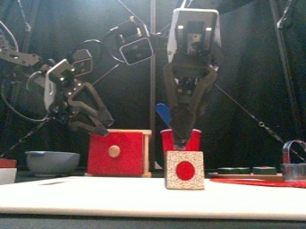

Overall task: Place sushi on board then cut the sushi with the knife then place the pieces on the plate
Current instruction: Place the 4 sushi pieces on the plate

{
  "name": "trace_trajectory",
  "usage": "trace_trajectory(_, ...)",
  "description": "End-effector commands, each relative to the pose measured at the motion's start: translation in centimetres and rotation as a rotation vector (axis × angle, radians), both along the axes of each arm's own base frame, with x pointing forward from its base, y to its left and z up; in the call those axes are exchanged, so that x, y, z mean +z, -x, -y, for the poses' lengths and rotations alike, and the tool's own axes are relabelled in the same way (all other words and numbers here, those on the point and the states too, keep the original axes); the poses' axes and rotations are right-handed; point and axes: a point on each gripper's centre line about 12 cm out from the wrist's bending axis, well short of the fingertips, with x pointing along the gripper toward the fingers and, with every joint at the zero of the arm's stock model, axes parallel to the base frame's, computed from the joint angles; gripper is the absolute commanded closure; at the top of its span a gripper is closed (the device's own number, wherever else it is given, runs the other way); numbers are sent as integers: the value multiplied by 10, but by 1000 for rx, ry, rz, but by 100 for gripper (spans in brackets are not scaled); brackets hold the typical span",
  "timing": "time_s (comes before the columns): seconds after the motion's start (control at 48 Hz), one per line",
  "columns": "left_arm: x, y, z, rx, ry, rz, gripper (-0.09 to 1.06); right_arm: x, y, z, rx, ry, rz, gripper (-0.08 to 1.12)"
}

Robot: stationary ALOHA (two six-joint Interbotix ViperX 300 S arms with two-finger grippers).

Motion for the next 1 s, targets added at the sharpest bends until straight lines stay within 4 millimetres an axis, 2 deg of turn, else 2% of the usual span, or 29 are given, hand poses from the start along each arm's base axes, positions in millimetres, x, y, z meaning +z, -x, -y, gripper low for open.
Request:
trace_trajectory(0.021,3,-3,-1,15,8,14,10,9,-4,-2,6,-19,16,24)
trace_trajectory(0.25,0,0,-2,27,15,2,10,-1,-1,-1,-9,-31,-26,28)
trace_trajectory(0.583,-1,1,-2,33,23,0,10,9,8,2,-25,-32,-13,43)
trace_trajectory(0.688,-2,2,-2,41,29,-4,10,18,16,13,-57,-24,2,44)
trace_trajectory(0.854,-3,4,-2,43,31,-8,10,47,45,42,-163,-6,52,44)
trace_trajectory(0.917,-3,4,-2,43,31,-8,10,53,63,57,-215,10,54,44)
trace_trajectory(1.0,-2,3,-2,44,32,-6,10,58,99,83,-320,41,33,44)
